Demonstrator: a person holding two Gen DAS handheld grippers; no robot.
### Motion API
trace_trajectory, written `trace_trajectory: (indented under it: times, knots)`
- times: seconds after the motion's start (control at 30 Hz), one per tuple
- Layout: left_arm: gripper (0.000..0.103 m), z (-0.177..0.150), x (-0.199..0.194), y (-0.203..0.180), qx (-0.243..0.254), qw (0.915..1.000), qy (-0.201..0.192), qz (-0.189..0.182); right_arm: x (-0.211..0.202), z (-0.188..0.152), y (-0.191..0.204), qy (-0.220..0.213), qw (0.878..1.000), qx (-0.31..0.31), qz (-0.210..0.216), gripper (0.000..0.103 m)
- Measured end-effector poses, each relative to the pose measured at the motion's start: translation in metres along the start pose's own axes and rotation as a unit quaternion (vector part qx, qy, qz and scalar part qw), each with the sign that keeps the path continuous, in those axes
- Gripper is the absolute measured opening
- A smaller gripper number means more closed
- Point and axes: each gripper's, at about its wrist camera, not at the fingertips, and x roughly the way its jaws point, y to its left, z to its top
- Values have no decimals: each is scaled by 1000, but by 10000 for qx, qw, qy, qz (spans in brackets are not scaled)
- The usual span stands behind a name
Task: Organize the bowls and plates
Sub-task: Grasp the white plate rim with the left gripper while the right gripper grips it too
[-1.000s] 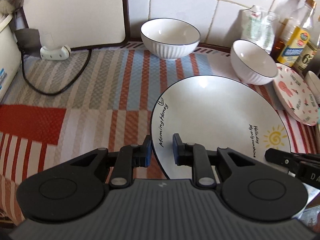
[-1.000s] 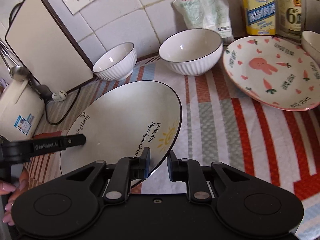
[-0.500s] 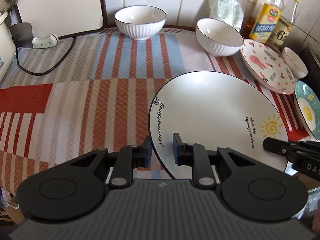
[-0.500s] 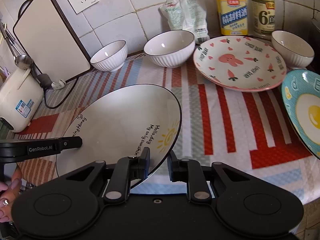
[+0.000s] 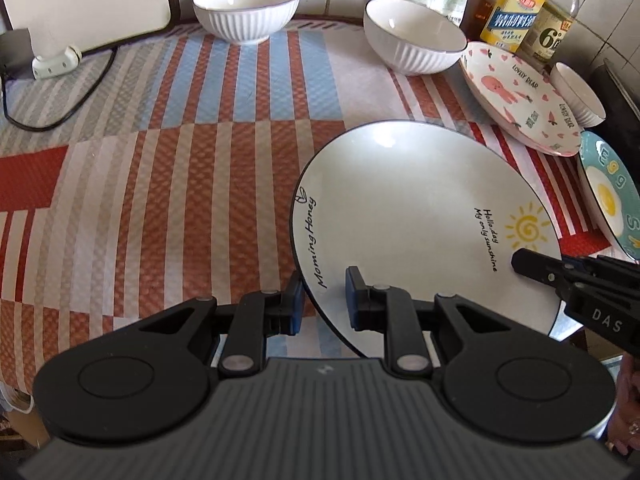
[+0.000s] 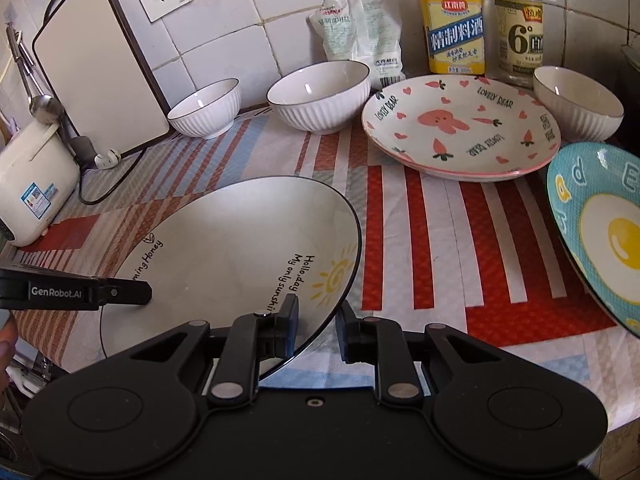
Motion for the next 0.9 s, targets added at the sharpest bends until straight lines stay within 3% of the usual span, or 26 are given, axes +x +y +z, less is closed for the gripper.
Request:
trace_trajectory:
  times: [0.27, 0.4, 0.5, 0.73, 0.9]
  knots:
    - [19, 5, 5, 0, -25, 9995, 314, 11, 7, 3, 1, 293, 9985, 401, -213, 24]
    - [20, 8, 6, -9, 376, 9977, 526, 198, 11, 2, 1, 492, 9974, 436, -278, 28]
    - [20, 11, 3, -17, 561, 9958, 635, 350, 10, -1, 5, 456, 9980, 297, -319, 30]
    - [21, 7, -24, -27, 704, 9951, 628, 289, -12, -2, 18, 437, 9980, -101, -443, 39]
    - [24, 2, -46, -36, 827, 9940, 668, 254, -44, -4, 23, 128, 9988, -302, -364, 49]
